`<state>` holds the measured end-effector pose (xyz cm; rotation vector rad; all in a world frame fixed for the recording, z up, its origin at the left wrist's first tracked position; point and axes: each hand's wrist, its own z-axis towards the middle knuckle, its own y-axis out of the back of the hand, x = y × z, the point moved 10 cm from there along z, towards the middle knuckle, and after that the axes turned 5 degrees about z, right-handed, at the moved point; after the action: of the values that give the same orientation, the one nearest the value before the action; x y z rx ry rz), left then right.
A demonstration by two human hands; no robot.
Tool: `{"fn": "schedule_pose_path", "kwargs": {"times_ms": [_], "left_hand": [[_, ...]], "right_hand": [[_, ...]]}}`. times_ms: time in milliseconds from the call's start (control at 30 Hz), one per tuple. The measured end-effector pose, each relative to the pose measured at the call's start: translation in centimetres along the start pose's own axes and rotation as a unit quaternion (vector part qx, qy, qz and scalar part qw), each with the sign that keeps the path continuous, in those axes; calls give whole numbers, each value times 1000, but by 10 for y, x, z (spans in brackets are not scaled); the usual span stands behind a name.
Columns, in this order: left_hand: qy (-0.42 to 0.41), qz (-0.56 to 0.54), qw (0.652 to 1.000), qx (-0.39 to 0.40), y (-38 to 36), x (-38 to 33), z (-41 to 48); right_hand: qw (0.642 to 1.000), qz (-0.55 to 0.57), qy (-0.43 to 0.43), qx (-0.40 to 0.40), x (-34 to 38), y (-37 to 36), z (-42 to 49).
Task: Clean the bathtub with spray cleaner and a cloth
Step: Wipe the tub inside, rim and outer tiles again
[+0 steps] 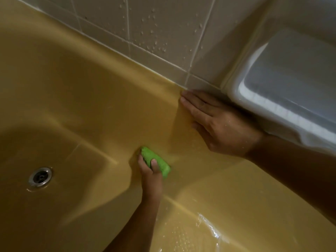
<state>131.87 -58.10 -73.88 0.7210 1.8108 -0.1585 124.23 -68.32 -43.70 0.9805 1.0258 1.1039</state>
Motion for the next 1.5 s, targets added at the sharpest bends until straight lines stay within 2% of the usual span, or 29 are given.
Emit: {"fn": "schedule_pose_path", "kwargs": {"times_ms": [100, 233, 300, 400, 500, 567, 633, 800, 1067, 1133, 1200, 1267, 1367, 1500], "left_hand": [[50, 5, 999, -8, -2, 27, -10], [94, -106, 989, -32, -12, -5, -31], [45, -176, 983, -34, -13, -55, -49], [-67, -217, 973, -43, -2, -140, -78], [-156, -191, 968, -43, 3, -197, -100], [-200, -145, 968, -47, 1, -209, -110], [-207, -132, 968, -45, -7, -197, -112], [-157, -113, 981, -18, -32, -124, -104], [35, -17, 999, 10, -53, 20, -94], [69, -36, 997, -5, -56, 39, -91], [89, -115, 989, -35, -63, 44, -92], [73, -203, 975, -43, -66, 12, -106], [0, -281, 960, -23, -66, -80, -134], [-115, -256, 960, -24, -60, -168, -167]], "right_hand": [[1000, 6, 1, -1, 0, -1, 1], [1000, 11, 13, -1, 0, 0, -2], [1000, 4, 14, -2, 0, 3, -13], [1000, -5, 1, 0, -7, 15, -54], [1000, 0, -12, 5, -15, 28, -96], [1000, -13, -14, 8, -17, 29, -106], [1000, -19, -14, 1, -18, 28, -107], [1000, -14, -18, -5, -20, 24, -108], [999, -43, -15, 0, -21, 19, -110], [999, -50, -10, 1, -21, 18, -109], [999, -40, -1, 3, -21, 17, -109], [1000, -21, -3, 10, -22, 20, -117], [1000, -23, -8, 3, -27, 30, -144], [1000, -13, -13, -11, -31, 41, -168]]}}
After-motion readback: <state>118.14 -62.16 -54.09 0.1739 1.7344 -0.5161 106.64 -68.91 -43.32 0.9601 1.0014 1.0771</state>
